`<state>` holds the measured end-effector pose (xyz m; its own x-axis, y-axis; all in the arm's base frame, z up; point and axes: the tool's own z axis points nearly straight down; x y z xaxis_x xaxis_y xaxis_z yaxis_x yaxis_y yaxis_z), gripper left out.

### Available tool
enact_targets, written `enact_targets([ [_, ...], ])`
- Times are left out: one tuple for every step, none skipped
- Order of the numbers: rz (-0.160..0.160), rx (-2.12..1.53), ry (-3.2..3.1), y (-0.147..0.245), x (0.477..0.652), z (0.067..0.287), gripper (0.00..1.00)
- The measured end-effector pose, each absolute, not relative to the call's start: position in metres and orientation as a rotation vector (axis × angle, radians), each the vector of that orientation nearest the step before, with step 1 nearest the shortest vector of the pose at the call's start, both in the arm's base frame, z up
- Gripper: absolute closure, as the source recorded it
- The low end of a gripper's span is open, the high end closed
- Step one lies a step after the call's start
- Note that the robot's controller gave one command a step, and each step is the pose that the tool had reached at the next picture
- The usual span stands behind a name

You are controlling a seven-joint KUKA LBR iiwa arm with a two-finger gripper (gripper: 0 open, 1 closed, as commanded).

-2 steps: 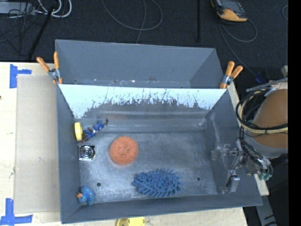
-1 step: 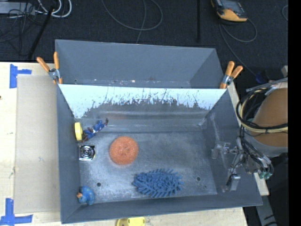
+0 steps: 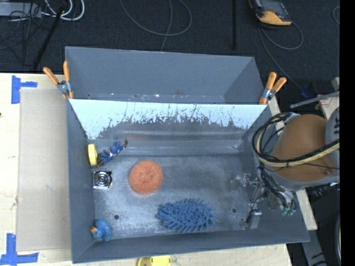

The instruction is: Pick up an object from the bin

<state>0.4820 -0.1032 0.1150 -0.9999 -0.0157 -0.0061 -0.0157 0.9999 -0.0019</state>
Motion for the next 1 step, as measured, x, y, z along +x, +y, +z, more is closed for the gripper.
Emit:
enact_targets([
  [0.002, -0.078, 3.136, -0.0828, 0.4813, 0.0738, 0.0],
])
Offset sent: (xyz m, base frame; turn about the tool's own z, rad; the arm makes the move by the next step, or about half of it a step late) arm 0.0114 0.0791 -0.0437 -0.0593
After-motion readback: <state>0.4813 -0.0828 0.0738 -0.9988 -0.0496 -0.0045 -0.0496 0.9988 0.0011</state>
